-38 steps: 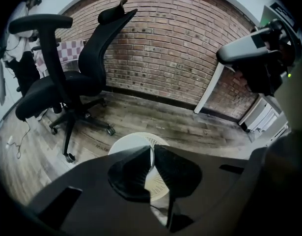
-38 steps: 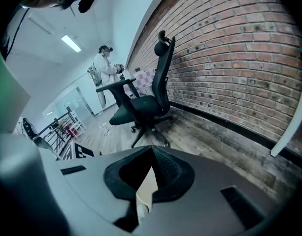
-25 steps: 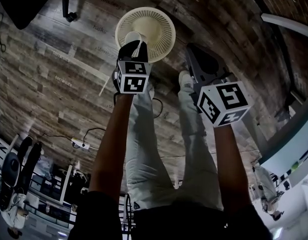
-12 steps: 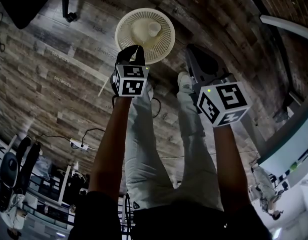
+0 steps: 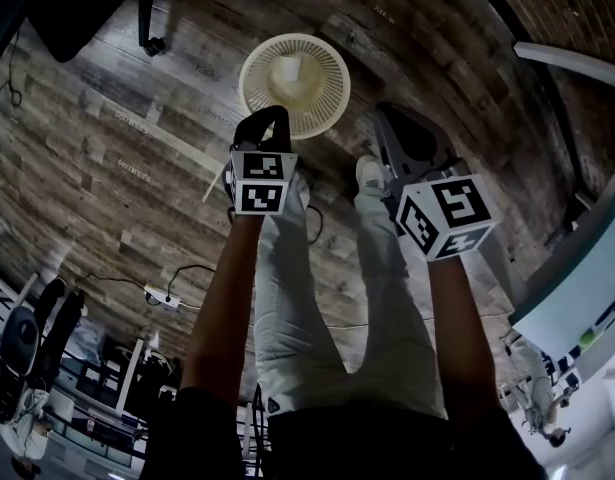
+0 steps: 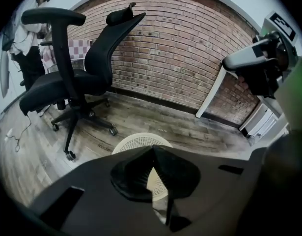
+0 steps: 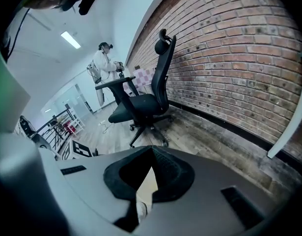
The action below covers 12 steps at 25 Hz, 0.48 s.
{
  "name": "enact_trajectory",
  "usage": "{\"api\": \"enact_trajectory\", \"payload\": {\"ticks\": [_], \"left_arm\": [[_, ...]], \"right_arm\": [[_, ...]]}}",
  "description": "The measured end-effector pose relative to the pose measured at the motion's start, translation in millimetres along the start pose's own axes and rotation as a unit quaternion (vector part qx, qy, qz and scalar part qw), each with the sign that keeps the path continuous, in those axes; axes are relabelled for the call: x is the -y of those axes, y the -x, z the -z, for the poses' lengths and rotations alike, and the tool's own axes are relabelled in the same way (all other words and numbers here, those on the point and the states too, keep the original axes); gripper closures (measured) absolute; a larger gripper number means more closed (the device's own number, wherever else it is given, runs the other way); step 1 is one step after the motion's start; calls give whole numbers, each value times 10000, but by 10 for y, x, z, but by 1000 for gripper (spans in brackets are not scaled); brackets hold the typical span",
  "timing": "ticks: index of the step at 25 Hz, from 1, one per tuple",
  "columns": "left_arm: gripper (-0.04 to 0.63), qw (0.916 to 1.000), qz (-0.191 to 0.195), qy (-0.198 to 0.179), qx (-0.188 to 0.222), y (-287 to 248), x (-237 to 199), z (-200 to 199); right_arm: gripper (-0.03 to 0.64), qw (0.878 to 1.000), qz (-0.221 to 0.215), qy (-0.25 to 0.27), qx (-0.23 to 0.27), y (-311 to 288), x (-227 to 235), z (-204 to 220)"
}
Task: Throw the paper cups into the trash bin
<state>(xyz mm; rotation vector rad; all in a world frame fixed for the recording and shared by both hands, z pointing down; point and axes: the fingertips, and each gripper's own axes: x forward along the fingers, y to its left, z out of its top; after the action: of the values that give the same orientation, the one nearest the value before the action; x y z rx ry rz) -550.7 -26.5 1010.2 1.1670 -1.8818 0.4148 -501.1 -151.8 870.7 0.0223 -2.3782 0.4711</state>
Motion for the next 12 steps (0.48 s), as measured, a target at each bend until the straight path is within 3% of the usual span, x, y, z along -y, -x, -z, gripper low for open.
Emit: {"api": "enact_trajectory", "payload": {"ticks": [6, 12], "left_arm": [[586, 9991, 122, 204, 355, 459, -27, -353], [586, 9971, 235, 167, 707, 983, -36, -782]], "right_arm": [[612, 9999, -22, 165, 24, 166, -199, -284], [612, 9997, 61, 175, 175, 393, -398, -648]]}}
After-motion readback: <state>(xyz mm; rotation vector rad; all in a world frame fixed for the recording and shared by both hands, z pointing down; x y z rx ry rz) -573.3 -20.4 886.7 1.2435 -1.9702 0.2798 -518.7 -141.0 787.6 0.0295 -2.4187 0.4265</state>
